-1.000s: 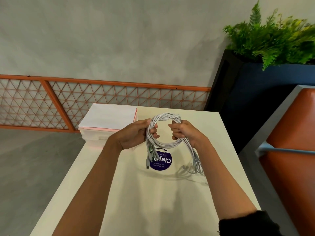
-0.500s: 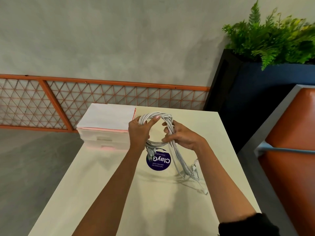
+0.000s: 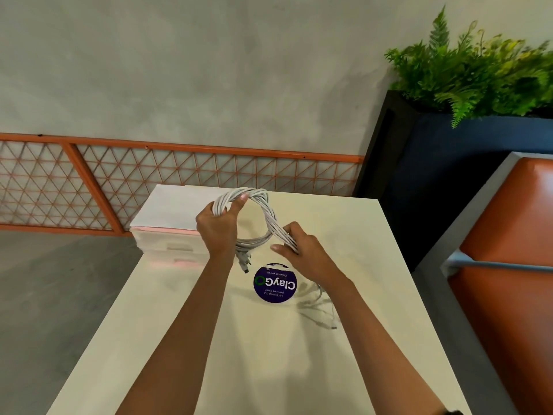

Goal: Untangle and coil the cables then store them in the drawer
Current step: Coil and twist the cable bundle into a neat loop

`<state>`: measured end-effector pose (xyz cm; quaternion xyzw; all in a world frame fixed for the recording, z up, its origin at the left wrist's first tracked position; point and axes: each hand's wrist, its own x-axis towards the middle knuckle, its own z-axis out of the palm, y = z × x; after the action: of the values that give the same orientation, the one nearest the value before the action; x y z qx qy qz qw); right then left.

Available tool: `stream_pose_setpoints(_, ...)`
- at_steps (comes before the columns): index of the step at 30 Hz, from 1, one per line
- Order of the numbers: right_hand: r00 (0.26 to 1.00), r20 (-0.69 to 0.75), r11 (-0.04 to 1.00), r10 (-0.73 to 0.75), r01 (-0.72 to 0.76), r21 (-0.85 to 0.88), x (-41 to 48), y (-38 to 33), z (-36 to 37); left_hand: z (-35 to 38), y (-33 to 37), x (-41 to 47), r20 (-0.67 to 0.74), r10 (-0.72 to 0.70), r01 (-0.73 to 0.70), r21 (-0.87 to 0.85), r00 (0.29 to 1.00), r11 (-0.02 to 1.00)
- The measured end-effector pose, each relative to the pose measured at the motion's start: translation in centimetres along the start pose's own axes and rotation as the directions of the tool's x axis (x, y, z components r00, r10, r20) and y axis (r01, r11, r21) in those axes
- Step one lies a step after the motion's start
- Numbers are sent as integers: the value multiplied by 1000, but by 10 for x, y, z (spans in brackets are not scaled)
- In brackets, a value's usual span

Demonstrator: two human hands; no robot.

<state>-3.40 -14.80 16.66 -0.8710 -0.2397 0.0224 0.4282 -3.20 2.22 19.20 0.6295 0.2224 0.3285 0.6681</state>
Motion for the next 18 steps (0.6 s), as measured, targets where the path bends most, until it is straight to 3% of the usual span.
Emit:
stream_pose_setpoints(2,978,-171,976,-118,83,-201,-1,8,3,-3,0,7,-30,-60,59,-43,998,997)
stream_pose_setpoints(4,918,-362,920,-159,5,-392,-4,11,7,-4,2,11,-29,-95,92,-69,995,993)
stream_pose_setpoints(7,905,-401,902,-141,-50,-430,-7,10,12,-4,9,11,-9,-105,104,-87,994,991)
stream_pose_setpoints(10,976,-199,973,-87,41,-228,-3,15,5,-8,14,10,18,-100,101,-73,995,992)
stream_pose_setpoints(13,994,-89,998,-60,59,-11,-6,12,-6,-12,16,6,44,-103,106,-91,994,990)
stream_pose_setpoints(16,997,-30,974,77,-68,215,-10,2,-11,-12,18,3,75,-130,138,-119,989,983)
stream_pose_setpoints(18,975,68,896,212,-222,384,-7,-5,-16,-12,18,2,94,-161,174,-155,982,973)
